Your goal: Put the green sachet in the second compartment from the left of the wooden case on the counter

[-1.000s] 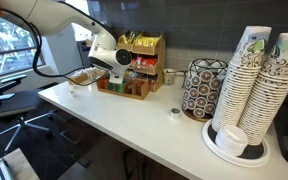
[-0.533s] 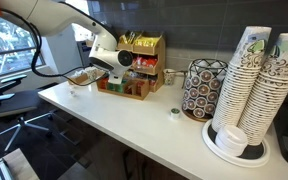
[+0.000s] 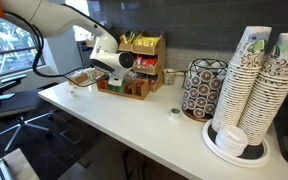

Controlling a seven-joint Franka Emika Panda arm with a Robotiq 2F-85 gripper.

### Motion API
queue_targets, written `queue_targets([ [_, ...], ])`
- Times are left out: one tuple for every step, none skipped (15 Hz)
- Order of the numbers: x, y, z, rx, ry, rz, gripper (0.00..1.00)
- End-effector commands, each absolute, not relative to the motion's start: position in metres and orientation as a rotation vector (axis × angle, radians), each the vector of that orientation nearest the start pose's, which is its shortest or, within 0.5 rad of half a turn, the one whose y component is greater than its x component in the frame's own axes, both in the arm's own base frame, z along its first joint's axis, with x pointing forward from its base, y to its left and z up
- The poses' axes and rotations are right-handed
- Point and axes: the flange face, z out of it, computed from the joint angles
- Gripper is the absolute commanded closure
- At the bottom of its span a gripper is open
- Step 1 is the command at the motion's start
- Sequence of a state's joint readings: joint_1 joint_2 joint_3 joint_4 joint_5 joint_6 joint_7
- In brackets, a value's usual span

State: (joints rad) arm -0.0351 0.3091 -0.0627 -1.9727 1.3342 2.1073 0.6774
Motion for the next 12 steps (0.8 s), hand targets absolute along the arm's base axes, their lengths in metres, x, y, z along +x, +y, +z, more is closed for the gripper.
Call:
queue_targets([
  [0.614,-0.021,0.32,-1.456,1.596,0.54,1.0],
  [0.614,-0.022,0.318,-1.452,1.603,0.542,1.0],
  [0.614,-0.022,0.317,-1.45,1.604,0.548,1.0],
  [0.615,-0.022,0.315,-1.451,1.615,0.546,1.0],
  [0.616,-0.021,0.314,-1.448,1.617,0.548,1.0],
  [0.617,-0.019,0.313,-1.448,1.62,0.547,1.0],
  [0.618,-0.018,0.312,-1.448,1.623,0.548,1.0],
  [0.62,-0.016,0.311,-1.446,1.624,0.548,1.0],
  [0.621,-0.014,0.31,-1.448,1.627,0.546,1.0],
  [0.622,-0.013,0.309,-1.449,1.628,0.547,1.0],
  [0.623,-0.012,0.309,-1.453,1.63,0.544,1.0],
  [0.625,-0.01,0.309,-1.453,1.63,0.544,1.0],
])
